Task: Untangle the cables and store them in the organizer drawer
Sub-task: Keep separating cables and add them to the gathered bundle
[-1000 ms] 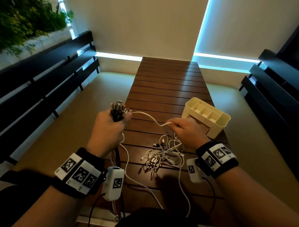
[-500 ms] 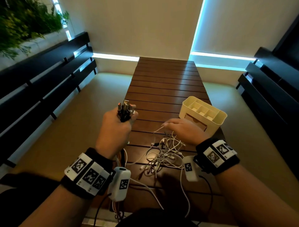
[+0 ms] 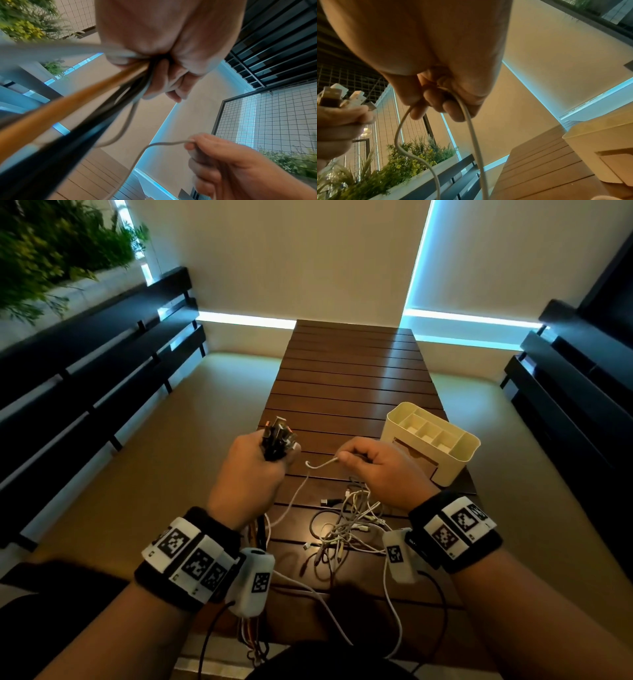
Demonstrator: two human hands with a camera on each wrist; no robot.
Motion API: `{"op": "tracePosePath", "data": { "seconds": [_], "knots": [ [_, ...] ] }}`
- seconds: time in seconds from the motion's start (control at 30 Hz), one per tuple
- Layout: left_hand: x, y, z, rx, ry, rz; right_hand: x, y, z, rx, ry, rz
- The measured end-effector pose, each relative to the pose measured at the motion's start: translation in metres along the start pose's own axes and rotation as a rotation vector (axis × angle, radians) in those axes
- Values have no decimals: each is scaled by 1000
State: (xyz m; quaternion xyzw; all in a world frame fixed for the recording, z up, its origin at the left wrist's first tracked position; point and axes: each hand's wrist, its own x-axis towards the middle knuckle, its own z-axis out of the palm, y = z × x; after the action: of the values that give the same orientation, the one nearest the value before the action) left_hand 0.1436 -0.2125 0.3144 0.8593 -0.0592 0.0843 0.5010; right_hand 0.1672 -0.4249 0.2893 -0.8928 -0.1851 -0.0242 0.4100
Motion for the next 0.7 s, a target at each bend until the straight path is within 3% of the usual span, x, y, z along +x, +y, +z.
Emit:
{"op": "tracePosePath", "data": {
  "seconds": [0.1,0.23,0.37,0.53,0.6,0.7],
  "knots": [
    [-1,2,1,-6,-57,47,-2,-3,7,37,-19,-30],
    [-5,1,12,40,-233,74,2,-17,11,104,36,-103],
    [-5,1,7,27,-136,62,0,-14,6,159,48,-68],
    [4,-15,-14,-270,56,-92,-7,10,17,212,10,118],
    [4,-23,-19,-222,56,-130,-9,12,18,246,22,147],
    [0,-31,-17,-28,-69,-187,-5,-1,13,211,75,103]
  ]
}}
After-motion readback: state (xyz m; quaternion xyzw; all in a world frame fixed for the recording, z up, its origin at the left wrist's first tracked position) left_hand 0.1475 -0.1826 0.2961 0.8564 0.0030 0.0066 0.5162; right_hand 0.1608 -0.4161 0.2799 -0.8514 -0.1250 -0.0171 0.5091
